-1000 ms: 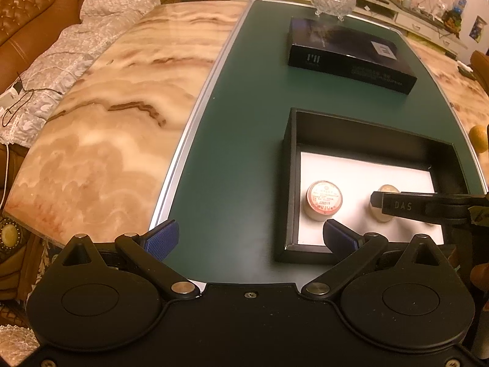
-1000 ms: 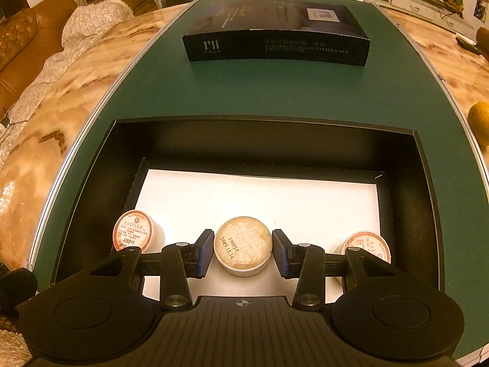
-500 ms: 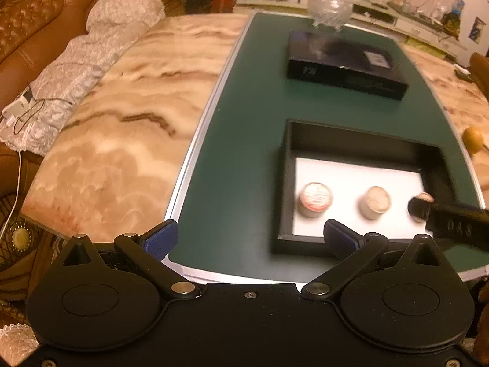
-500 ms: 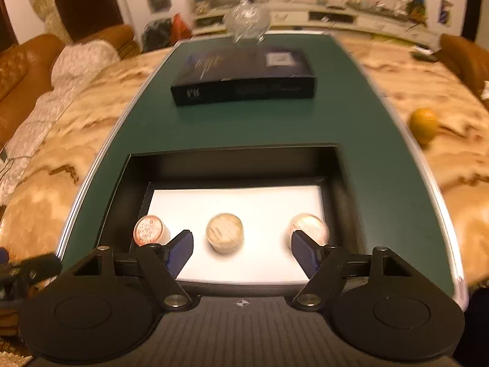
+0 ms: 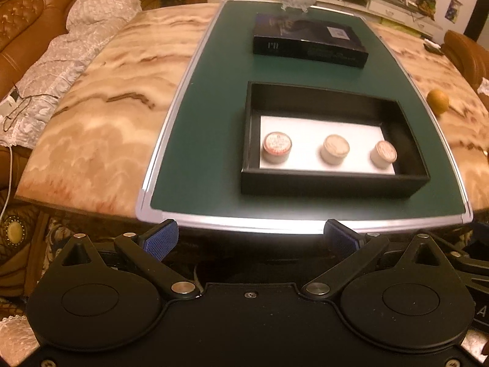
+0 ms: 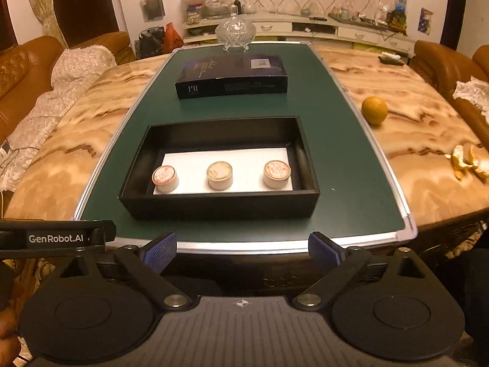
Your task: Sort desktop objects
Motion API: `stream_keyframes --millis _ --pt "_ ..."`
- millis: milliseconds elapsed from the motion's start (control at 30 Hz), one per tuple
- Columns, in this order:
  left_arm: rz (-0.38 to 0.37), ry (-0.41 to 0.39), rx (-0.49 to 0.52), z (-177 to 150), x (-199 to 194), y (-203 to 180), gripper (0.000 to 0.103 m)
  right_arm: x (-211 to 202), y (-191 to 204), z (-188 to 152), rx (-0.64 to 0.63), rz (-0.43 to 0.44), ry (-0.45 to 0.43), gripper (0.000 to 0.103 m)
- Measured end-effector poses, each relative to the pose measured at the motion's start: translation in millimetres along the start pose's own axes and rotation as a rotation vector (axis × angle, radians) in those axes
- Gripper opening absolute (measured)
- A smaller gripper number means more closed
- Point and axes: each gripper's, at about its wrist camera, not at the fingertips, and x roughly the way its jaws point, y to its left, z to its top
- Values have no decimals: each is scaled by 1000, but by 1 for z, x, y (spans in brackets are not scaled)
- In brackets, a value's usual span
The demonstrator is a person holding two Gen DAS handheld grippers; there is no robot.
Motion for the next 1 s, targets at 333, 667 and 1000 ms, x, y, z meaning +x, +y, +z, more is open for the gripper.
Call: stream_keyframes --millis 333,667,1000 --pt "12 -12 3 -11 -15 5 103 -21 5 -13 -16 -23 -16 97" --pt "-2 -7 4 -14 -16 7 103 -26 5 -16 -12 -33 -21 97" --pt "3 1 10 -13 -13 4 103 -21 1 -16 -4 -32 -10 97"
